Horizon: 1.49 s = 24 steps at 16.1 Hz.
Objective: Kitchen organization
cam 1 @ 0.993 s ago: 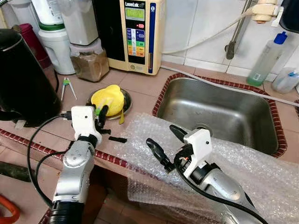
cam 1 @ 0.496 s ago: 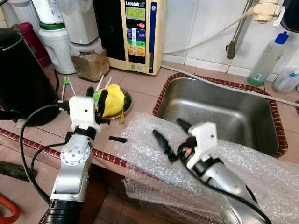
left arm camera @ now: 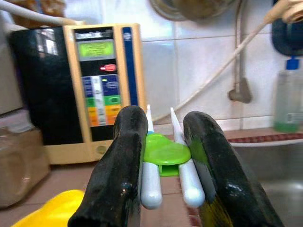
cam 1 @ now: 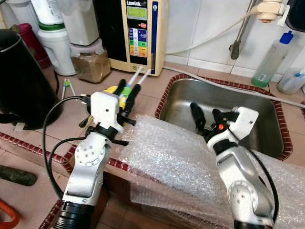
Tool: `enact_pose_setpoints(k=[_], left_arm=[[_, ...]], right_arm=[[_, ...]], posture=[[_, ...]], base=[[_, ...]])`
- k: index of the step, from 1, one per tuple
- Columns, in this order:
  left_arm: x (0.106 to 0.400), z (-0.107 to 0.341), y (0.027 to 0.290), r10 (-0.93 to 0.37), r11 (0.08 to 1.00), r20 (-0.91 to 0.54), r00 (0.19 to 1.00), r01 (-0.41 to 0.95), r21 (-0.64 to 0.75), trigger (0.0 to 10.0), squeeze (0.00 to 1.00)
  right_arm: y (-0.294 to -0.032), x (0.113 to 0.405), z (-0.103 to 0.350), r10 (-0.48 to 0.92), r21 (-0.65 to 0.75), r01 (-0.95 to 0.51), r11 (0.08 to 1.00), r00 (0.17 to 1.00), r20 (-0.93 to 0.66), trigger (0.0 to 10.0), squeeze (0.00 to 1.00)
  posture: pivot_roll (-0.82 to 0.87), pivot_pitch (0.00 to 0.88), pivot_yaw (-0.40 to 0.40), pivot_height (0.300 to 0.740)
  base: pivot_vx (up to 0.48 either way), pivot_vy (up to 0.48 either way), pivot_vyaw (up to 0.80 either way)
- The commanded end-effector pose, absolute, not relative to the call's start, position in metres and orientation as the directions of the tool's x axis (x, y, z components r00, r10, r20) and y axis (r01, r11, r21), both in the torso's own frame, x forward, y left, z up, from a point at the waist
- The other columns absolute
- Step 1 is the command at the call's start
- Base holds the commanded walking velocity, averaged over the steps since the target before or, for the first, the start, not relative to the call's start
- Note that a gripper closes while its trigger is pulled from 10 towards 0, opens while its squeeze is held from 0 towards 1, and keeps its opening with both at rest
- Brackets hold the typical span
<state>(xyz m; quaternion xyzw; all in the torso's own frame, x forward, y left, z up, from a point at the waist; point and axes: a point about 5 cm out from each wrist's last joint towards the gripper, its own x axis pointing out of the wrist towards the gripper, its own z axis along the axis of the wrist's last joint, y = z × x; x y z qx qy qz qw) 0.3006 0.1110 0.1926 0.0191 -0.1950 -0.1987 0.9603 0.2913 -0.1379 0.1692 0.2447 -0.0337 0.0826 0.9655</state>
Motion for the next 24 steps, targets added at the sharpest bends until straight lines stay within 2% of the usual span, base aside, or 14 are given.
enact_pose_setpoints(k=[1,2,3,5,13,15,19,24], left_arm=[[0.299,0.201,0.101,-0.45,0.891,0.388,0.805,0.436,0.127,0.0,0.0],[0.298,0.199,0.089,-0.519,0.849,0.37,0.77,0.514,0.122,0.0,0.0],[0.297,0.197,0.085,-0.539,0.836,0.367,0.758,0.537,0.117,0.0,0.0],[0.297,0.197,0.08,-0.554,0.824,0.367,0.748,0.556,0.11,0.0,0.0],[0.288,0.193,0.07,-0.601,0.785,0.355,0.716,0.612,0.096,0.0,0.0],[0.288,0.193,0.068,-0.603,0.783,0.356,0.714,0.615,0.093,0.0,0.0],[0.284,0.191,0.064,-0.619,0.769,0.347,0.705,0.635,0.081,0.0,0.0],[0.281,0.188,0.06,-0.63,0.757,0.34,0.698,0.649,0.071,0.0,0.0]], right_arm=[[-0.133,0.298,0.174,0.167,0.539,-0.208,0.817,0.978,0.123,10.0,0.0],[-0.123,0.302,0.181,0.229,0.667,-0.278,0.691,0.96,0.163,10.0,0.0],[-0.118,0.304,0.186,0.25,0.72,-0.315,0.618,0.947,0.2,10.0,0.0],[-0.109,0.307,0.196,0.276,0.76,-0.366,0.537,0.928,0.251,10.0,0.0],[-0.087,0.314,0.199,0.338,0.845,-0.395,0.36,0.9,0.276,10.0,0.0],[-0.083,0.316,0.199,0.338,0.854,-0.393,0.341,0.899,0.279,0.0,0.0],[-0.071,0.323,0.199,0.355,0.874,-0.387,0.294,0.893,0.276,0.0,0.0],[-0.066,0.327,0.202,0.375,0.867,-0.411,0.281,0.879,0.295,0.0,0.0]], posture=[[0.05,0.066,0.016,0.74],[0.04,0.073,0.016,0.74],[0.04,0.074,0.017,0.74],[0.04,0.075,0.017,0.74],[0.05,0.086,0.014,0.74],[0.05,0.086,0.012,0.74],[0.05,0.087,0.005,0.74],[0.05,0.086,-0.001,0.74]], base=[[0.0,0.0,0.0],[0.0,0.0,0.0],[0.0,0.0,0.0],[0.0,0.0,0.0],[0.0,0.0,0.0],[0.0,0.0,0.0],[0.0,0.0,0.0],[0.0,0.0,0.0]])
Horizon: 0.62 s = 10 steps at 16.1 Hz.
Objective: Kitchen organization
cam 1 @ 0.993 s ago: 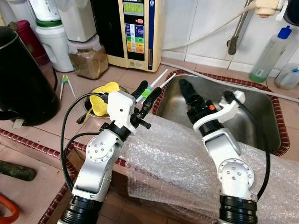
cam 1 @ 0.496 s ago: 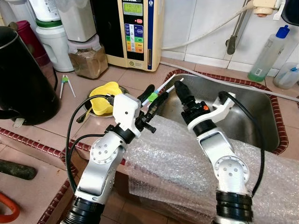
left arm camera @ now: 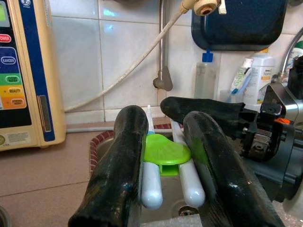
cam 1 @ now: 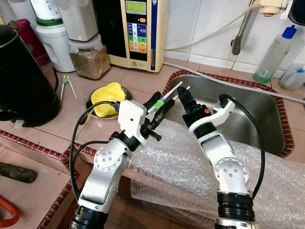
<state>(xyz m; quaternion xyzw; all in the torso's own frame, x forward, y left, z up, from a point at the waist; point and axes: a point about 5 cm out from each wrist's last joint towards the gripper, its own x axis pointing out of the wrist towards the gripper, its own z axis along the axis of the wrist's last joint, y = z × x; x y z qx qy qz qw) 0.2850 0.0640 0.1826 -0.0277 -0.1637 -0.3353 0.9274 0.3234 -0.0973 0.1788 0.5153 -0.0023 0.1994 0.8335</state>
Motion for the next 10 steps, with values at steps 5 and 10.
enact_pose_setpoints(k=[5,10], left_arm=[[0.2778,0.1853,0.0563,-0.642,0.744,0.334,0.69,0.665,0.056,0.0,0.0],[0.2762,0.1831,0.0547,-0.651,0.736,0.327,0.685,0.674,0.054,0.0,0.0]], right_arm=[[-0.0666,0.3303,0.2065,0.381,0.862,-0.427,0.274,0.871,0.31,0.0,0.0],[-0.0671,0.3304,0.2048,0.378,0.861,-0.423,0.282,0.874,0.306,0.0,0.0]], posture=[[0.05,0.082,-0.01,0.74],[0.05,0.078,-0.01,0.74]], base=[[0.0,0.0,0.0],[0.0,0.0,0.0]])
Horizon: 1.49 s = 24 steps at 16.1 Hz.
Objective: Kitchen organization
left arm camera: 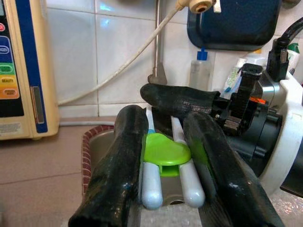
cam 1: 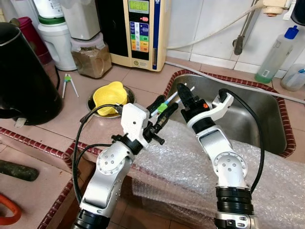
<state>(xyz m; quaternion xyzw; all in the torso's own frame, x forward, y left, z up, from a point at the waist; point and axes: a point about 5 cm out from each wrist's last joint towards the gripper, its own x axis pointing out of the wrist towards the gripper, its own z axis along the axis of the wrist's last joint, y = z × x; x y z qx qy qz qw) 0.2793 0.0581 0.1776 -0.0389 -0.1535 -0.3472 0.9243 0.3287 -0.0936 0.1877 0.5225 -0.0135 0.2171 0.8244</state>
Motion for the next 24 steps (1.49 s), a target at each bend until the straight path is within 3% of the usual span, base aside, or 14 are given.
enact_pose_setpoints(k=[1,8,9,10,11,13,14,18,20,22,24], left_arm=[[0.278,0.183,0.056,-0.648,0.741,0.325,0.689,0.668,0.061,0.0,0.0],[0.281,0.183,0.06,-0.637,0.754,0.323,0.7,0.654,0.07,0.0,0.0],[0.281,0.183,0.06,-0.637,0.755,0.321,0.701,0.651,0.076,1.1,0.0],[0.282,0.183,0.06,-0.632,0.76,0.319,0.706,0.646,0.077,4.5,0.0],[0.283,0.183,0.061,-0.628,0.766,0.314,0.712,0.636,0.09,10.0,0.0],[0.285,0.181,0.063,-0.614,0.779,0.305,0.728,0.62,0.089,10.0,0.0],[0.287,0.179,0.065,-0.604,0.786,0.296,0.74,0.615,0.064,10.0,1.0],[0.296,0.176,0.074,-0.584,0.802,0.256,0.77,0.596,0.039,10.0,1.0],[0.301,0.174,0.079,-0.591,0.801,0.201,0.781,0.597,0.038,10.0,1.0],[0.304,0.167,0.093,-0.635,0.772,0.107,0.765,0.624,0.119,10.0,1.0],[0.302,0.158,0.1,-0.682,0.728,0.039,0.73,0.673,0.129,10.0,1.0]], right_arm=[[-0.069,0.331,0.204,0.369,0.862,-0.42,0.285,0.878,0.305,0.0,0.0],[-0.075,0.333,0.203,0.34,0.87,-0.401,0.287,0.892,0.299,0.0,0.0],[-0.076,0.333,0.204,0.334,0.87,-0.401,0.288,0.893,0.302,0.0,0.0],[-0.077,0.334,0.205,0.33,0.869,-0.402,0.289,0.894,0.304,0.0,0.0],[-0.079,0.335,0.206,0.324,0.868,-0.402,0.291,0.895,0.305,0.0,0.0],[-0.081,0.336,0.207,0.311,0.867,-0.399,0.298,0.899,0.307,0.0,0.0],[-0.085,0.338,0.208,0.294,0.865,-0.394,0.312,0.905,0.306,0.0,0.0],[-0.109,0.348,0.211,0.17,0.858,-0.322,0.4,0.946,0.275,0.0,0.0],[-0.127,0.354,0.212,0.103,0.83,-0.273,0.486,0.961,0.256,0.0,0.0],[-0.158,0.362,0.208,0.068,0.639,-0.201,0.742,0.971,0.228,0.0,0.0],[-0.182,0.367,0.201,0.053,0.488,-0.144,0.861,0.979,0.196,0.0,0.0]], posture=[[0.05,0.076,-0.008,0.74],[0.05,0.067,-0.006,0.74],[0.05,0.066,-0.005,0.74],[0.05,0.066,-0.005,0.74],[0.05,0.065,-0.004,0.74],[0.06,0.067,-0.002,0.74],[0.05,0.067,-0.001,0.74],[0.06,0.071,0.004,0.74],[0.06,0.073,0.006,0.74],[0.06,0.083,0.012,0.74],[0.06,0.09,0.021,0.74]], base=[[0.0,0.0,0.0],[0.0,0.0,0.0],[0.0,0.0,0.0],[0.0,0.0,0.0],[0.0,0.0,0.0],[0.0,0.0,0.0],[0.0,0.0,0.0],[0.0,0.0,0.0],[0.0,0.0,0.0],[0.0,0.0,0.0],[0.0,0.0,0.0]])
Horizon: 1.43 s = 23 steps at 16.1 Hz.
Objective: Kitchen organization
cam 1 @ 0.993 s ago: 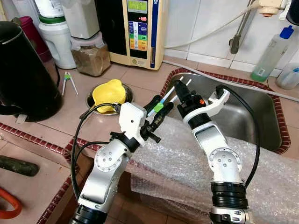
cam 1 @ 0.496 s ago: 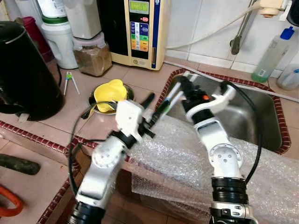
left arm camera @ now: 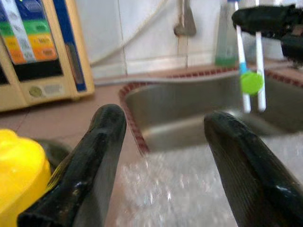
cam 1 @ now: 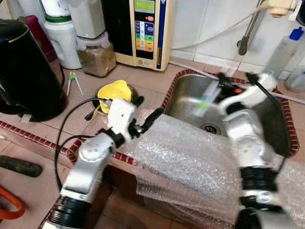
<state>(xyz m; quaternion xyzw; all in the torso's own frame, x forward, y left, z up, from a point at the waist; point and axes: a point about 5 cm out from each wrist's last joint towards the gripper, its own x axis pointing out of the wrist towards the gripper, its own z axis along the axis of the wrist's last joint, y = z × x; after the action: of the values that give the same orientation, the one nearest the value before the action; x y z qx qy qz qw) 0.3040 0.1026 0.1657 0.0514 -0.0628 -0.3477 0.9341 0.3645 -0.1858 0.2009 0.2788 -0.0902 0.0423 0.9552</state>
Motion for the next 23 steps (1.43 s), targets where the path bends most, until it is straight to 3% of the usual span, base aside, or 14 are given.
enact_pose_setpoints(k=[1,4,9,10,23], left_arm=[[0.299,0.154,0.101,-0.704,0.704,0.01,0.71,0.697,0.136,10.0,1.0],[0.291,0.146,0.1,-0.781,0.611,-0.072,0.62,0.783,0.119,10.0,1.0],[0.299,0.156,0.092,-0.767,0.635,-0.02,0.641,0.764,0.116,10.0,1.0],[0.301,0.159,0.091,-0.761,0.644,-0.005,0.649,0.756,0.112,10.0,1.0],[0.309,0.167,0.099,-0.676,0.737,0.081,0.733,0.671,0.082,10.0,1.0]], right_arm=[[-0.191,0.369,0.2,0.046,0.421,-0.123,0.899,0.981,0.188,0.0,0.0],[-0.227,0.377,0.192,0.033,0.211,-0.058,0.976,0.992,0.119,0.0,0.0],[-0.226,0.378,0.172,0.134,0.047,-0.135,0.99,0.99,0.033,0.0,0.0],[-0.221,0.377,0.163,0.168,0.044,-0.168,0.985,0.986,-0.001,10.0,1.0],[-0.181,0.363,0.177,0.412,-0.124,-0.4,0.908,0.905,0.101,10.0,1.0]], posture=[[0.06,0.091,0.024,0.74],[0.06,0.094,0.031,0.74],[0.06,0.095,0.04,0.74],[0.06,0.093,0.036,0.74],[0.04,0.073,0.032,0.74]], base=[[0.0,0.0,0.0],[0.0,0.0,0.0],[0.0,0.0,0.0],[0.0,0.0,0.0],[0.0,0.0,0.0]])
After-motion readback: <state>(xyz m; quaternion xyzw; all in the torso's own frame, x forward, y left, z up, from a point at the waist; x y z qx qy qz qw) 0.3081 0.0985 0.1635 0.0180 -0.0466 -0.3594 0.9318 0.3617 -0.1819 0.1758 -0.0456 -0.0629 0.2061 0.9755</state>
